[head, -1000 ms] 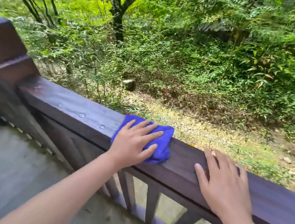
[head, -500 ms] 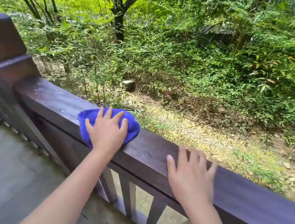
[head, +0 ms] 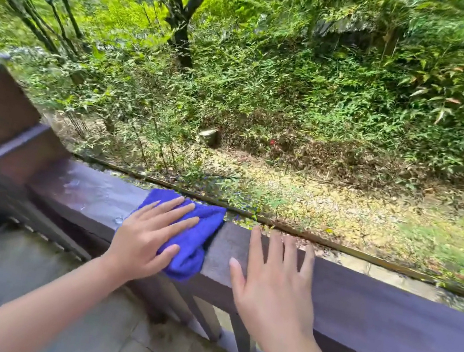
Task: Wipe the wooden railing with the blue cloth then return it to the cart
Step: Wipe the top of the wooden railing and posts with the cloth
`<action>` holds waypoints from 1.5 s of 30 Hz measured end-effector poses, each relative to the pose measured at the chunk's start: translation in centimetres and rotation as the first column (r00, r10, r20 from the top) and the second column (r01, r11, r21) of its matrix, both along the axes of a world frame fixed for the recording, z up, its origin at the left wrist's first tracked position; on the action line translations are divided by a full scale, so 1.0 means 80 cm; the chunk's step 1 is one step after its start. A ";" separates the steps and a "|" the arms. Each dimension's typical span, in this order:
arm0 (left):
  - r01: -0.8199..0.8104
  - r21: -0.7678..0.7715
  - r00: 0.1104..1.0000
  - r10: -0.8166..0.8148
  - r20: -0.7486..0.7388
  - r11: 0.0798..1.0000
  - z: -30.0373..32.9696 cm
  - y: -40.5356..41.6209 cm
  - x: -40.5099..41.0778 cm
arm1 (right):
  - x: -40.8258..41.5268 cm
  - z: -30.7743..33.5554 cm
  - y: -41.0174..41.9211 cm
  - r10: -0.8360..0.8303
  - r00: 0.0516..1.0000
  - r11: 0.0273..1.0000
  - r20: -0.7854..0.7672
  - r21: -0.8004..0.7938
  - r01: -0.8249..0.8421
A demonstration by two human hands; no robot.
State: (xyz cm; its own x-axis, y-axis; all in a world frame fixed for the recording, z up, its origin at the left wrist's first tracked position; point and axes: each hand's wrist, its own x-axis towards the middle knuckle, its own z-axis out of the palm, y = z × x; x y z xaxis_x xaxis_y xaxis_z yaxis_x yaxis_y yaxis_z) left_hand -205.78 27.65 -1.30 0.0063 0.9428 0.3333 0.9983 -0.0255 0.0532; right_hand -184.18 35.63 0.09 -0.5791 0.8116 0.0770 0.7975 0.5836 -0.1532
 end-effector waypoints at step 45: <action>-0.614 -0.107 0.769 0.623 0.143 0.782 -0.002 -0.053 -0.220 | -0.307 -0.011 -0.081 -0.013 1.000 1.000 0.012 -0.018 0.013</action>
State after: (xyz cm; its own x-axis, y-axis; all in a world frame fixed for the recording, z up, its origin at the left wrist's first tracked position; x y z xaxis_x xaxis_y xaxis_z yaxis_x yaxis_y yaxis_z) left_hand -223.41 23.38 -1.46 -0.6336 0.7394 0.2278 0.7736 0.6020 0.1978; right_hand -208.73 29.17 -0.78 -0.5691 0.8204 0.0556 0.8070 0.5702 -0.1537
